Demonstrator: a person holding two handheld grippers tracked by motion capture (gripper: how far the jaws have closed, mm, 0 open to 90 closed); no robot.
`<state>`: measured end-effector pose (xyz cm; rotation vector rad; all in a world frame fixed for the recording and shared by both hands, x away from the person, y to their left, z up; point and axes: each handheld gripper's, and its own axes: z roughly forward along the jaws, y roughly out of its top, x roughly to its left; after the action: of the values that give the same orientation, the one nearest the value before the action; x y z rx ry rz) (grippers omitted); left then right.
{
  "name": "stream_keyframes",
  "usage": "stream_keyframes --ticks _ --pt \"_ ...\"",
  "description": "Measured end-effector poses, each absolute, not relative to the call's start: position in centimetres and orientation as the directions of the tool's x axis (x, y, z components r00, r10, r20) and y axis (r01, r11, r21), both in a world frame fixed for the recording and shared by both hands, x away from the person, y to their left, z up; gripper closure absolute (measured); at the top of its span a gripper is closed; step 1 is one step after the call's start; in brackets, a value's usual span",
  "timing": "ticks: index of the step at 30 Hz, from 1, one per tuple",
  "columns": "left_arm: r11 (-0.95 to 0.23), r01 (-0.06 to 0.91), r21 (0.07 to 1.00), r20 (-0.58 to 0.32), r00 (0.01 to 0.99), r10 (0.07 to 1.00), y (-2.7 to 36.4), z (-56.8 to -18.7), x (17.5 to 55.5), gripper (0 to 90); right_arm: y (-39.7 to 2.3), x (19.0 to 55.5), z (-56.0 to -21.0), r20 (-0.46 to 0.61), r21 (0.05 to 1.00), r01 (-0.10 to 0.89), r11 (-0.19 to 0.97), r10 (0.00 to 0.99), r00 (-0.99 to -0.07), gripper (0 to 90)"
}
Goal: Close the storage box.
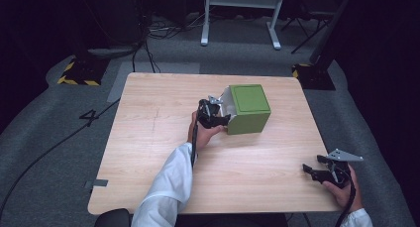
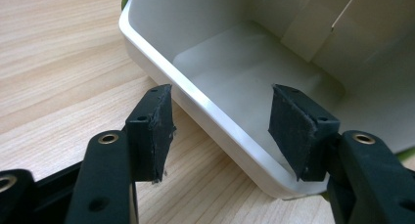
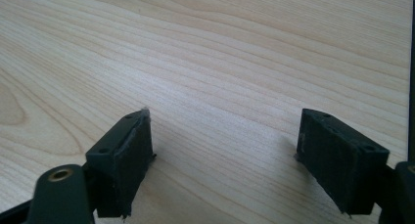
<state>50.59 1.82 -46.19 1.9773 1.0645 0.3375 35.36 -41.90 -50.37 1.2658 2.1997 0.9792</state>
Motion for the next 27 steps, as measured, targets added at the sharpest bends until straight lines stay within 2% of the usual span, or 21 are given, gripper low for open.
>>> stream_keyframes --ticks 4,16,27 --pt "-0.31 0.542 0.781 -0.108 0.607 0.788 2.2 -45.7 50.3 39.8 -41.9 35.4 -50.4 -0.01 0.747 0.572 0.339 0.866 -0.5 21.2" --pt "-0.422 0.48 0.769 0.025 0.637 0.771 5.2 -43.6 49.1 25.2 -41.9 35.4 -50.4 -0.01 0.747 0.572 0.339 0.866 -0.5 21.2" --pt "-0.531 0.447 0.72 0.116 0.677 0.727 7.6 -42.7 46.9 21.9 -41.9 35.3 -50.4 -0.011 0.747 0.572 0.339 0.867 -0.499 21.2"
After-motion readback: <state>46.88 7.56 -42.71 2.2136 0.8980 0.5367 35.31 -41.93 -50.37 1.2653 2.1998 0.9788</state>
